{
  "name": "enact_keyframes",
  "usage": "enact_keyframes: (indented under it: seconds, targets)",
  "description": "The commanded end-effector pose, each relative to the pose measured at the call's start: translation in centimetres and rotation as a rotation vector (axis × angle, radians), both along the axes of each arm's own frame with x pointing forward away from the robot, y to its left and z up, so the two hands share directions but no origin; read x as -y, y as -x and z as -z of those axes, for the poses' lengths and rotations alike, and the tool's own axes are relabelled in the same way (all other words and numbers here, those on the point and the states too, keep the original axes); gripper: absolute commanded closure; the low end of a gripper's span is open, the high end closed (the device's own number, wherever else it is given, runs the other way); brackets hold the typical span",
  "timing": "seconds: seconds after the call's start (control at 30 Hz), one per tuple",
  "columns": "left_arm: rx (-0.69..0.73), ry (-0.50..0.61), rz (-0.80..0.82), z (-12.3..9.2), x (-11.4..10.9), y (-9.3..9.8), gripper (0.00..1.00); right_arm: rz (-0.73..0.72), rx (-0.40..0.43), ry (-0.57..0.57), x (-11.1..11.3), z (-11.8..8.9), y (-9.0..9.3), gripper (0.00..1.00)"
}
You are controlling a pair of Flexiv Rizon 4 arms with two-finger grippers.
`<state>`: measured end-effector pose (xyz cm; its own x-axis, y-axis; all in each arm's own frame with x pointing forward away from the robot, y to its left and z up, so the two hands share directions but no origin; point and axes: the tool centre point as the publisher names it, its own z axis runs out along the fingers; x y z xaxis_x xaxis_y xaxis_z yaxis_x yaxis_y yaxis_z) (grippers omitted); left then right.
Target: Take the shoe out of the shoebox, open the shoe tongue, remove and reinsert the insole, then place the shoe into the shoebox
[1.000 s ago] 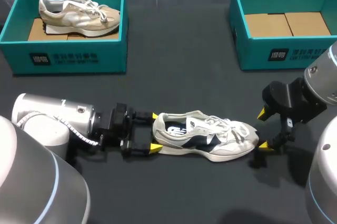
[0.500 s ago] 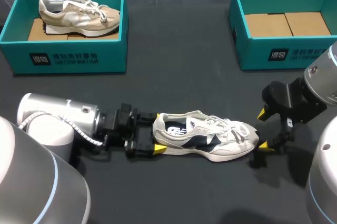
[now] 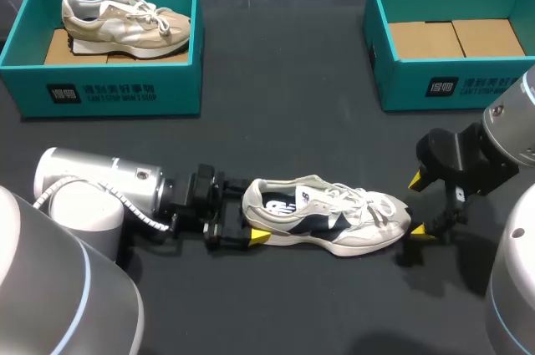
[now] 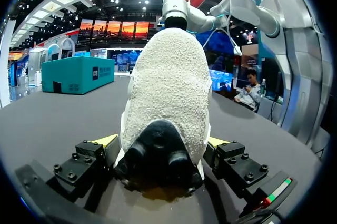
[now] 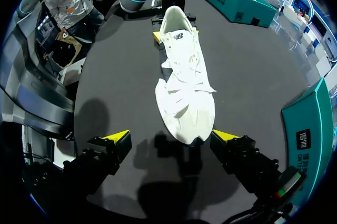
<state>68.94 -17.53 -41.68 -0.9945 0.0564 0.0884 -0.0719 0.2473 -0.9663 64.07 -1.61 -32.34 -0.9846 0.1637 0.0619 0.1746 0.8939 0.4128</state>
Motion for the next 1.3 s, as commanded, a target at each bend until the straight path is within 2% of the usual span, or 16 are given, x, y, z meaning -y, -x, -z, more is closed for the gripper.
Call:
enact_keyframes:
  seconds: [0.03,0.53,0.57,0.6,0.63,0.67,1.3]
  targets:
    - [-0.002,-0.001,0.002,0.3,0.7,-0.2,0.0,0.002,0.002,0.002,0.0,0.0,0.2,0.0]
    - [-0.008,0.005,0.008,0.3,1.6,-0.5,0.01,0.002,0.002,0.002,0.0,0.0,0.2,0.0]
    - [-0.009,0.007,0.009,0.3,1.7,-0.5,0.11,0.002,0.002,0.002,0.0,0.0,0.2,0.0]
    - [-0.011,0.008,0.01,0.3,1.7,-0.5,0.43,0.002,0.002,0.002,0.0,0.0,0.2,0.0]
    - [-0.013,0.01,0.011,0.3,1.7,-0.5,0.69,0.002,0.002,0.002,0.0,0.0,0.2,0.0]
    - [-0.015,0.012,0.014,0.3,1.7,-0.5,1.0,0.002,0.002,0.002,0.0,0.0,0.2,0.0]
    - [-0.005,0.012,0.029,0.3,1.5,-0.4,1.0,0.002,0.002,0.002,0.0,0.0,0.2,0.0]
